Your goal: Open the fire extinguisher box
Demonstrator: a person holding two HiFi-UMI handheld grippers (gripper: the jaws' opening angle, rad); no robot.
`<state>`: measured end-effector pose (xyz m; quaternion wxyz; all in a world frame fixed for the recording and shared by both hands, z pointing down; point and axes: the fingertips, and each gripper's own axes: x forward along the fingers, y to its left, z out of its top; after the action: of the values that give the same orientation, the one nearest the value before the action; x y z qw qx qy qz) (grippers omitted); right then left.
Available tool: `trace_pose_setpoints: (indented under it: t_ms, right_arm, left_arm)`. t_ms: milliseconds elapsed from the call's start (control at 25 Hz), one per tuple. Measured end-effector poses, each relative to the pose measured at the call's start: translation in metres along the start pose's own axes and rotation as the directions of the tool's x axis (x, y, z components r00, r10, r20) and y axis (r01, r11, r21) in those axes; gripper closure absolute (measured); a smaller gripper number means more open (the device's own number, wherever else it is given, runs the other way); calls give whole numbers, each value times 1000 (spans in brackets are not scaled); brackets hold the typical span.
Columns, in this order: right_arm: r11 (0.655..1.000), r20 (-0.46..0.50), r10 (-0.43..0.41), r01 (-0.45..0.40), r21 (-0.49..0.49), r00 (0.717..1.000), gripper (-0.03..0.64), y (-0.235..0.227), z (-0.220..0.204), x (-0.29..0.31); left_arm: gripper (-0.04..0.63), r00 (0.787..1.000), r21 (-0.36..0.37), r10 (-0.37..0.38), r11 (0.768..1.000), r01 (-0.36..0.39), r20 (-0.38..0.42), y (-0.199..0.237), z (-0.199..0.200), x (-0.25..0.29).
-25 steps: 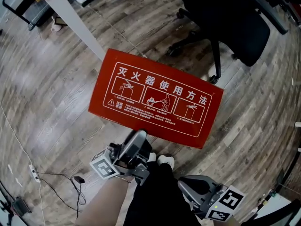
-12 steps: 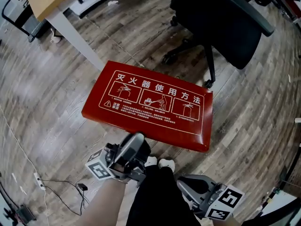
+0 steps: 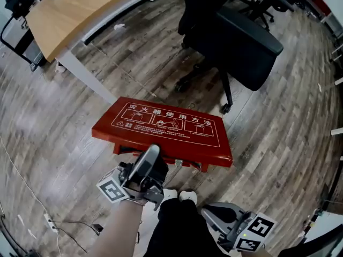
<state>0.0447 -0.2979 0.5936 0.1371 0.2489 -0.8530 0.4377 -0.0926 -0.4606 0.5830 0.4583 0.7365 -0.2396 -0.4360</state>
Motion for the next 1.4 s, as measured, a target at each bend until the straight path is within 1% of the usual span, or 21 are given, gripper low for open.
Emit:
trace_pose_setpoints:
  t_ms: [120,200,320,400,480,640,760,920,1040,1160,1280,1400]
  right_arm:
    - [1000,25,-17,17,-3,1000,606,5,17,-7]
    - [999,39,-33,33,-4,999,606,7,26,-11]
    - [999,65,-53,53,4,996,606,8,38,-15]
    - [998,77,-61,61,8,995,606,11,45,-18]
    - [997,82,-71,71,10,994,606,13,50,-20]
    - [996,109,-89,89,5,990,606,19,64,-25]
    - [995,139,-93,95,-12,986,606,23,79,-29]
    - [994,165,-91,99,-44,982,606,16,100,-36]
    - [992,163,-81,95,-83,983,606,8,116,-41]
    - [991,171,-69,87,-100,983,606,-5,140,-44]
    - [991,166,-61,80,-106,984,606,-18,159,-47]
    - [985,143,-95,113,-127,985,606,-40,177,-44]
  left_arm:
    - [523,1000,-35,-1,999,1,18,-7,10,23]
    - [520,999,-50,12,999,-10,37,-9,15,36]
    - [517,998,-61,37,998,-34,55,-7,22,51]
    - [515,996,-84,59,995,-53,70,-6,27,62]
    - [512,992,-115,97,989,-88,77,-2,32,72]
    - [512,976,-173,207,966,-192,73,5,39,88]
    - [512,962,-198,265,948,-248,64,8,43,98]
    - [512,950,-220,302,935,-279,78,15,49,113]
    - [508,939,-238,333,922,-306,83,22,52,122]
    - [503,929,-251,358,912,-325,96,30,60,135]
    - [500,906,-271,410,888,-371,103,44,67,145]
    - [497,885,-289,456,863,-414,96,61,72,157]
